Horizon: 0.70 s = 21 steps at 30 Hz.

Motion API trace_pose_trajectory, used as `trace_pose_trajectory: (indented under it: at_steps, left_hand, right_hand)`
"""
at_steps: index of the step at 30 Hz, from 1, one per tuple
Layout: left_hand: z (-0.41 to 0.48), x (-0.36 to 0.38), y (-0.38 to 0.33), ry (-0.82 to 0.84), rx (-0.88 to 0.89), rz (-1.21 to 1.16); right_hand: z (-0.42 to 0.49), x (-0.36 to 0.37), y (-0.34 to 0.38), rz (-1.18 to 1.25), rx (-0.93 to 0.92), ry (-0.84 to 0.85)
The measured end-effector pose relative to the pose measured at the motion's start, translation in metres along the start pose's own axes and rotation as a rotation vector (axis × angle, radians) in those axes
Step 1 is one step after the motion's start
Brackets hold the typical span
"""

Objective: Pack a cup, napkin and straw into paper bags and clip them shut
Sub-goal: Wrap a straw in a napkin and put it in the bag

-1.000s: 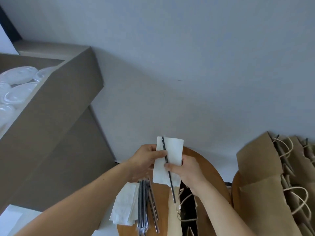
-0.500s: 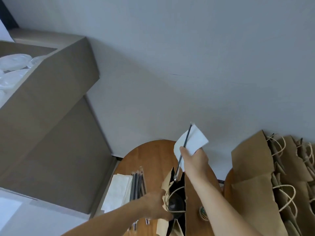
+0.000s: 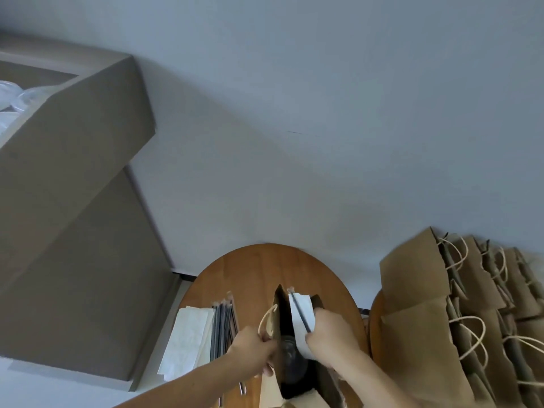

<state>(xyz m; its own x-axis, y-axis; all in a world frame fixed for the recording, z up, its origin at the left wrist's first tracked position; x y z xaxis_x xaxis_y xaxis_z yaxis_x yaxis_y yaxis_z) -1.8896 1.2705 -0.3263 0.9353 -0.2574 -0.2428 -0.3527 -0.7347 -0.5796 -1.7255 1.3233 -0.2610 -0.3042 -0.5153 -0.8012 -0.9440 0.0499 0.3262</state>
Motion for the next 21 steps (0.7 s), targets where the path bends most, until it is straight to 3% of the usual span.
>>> trace_pose_trajectory:
  at_steps: [3,7,15,21]
  left_hand:
    - [-0.004,-0.002,0.001,-0.010,-0.014,-0.019]
    - [-0.004,-0.005,0.007,0.010,0.027,0.041]
    - [-0.002,-0.017,0.020,-0.065,0.024,0.072]
    - [-0.005,-0.015,0.020,-0.120,0.017,0.118]
  right_hand:
    - [0.002,0.018,0.002,0.067,0.032,-0.039]
    - [0.015,0.064,0.011,0.244,0.072,0.099]
    - [0.058,0.103,-0.006,0.062,0.177,0.224]
    - [0.060,0.112,-0.007,0.000,0.137,0.096]
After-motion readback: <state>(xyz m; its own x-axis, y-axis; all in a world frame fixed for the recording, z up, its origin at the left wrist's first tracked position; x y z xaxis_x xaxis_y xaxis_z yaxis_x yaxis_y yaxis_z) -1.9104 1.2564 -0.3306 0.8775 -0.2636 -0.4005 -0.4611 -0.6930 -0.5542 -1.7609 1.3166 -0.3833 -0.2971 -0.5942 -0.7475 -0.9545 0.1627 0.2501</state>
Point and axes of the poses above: each hand's wrist, its own z-axis towards the middle knuckle, its own x-axis out of the palm, y = z × x, the point moved 2 cm from there along z, towards the middle knuckle, and after that the axes turned 3 degrees about -x, right-handed, at the moved point
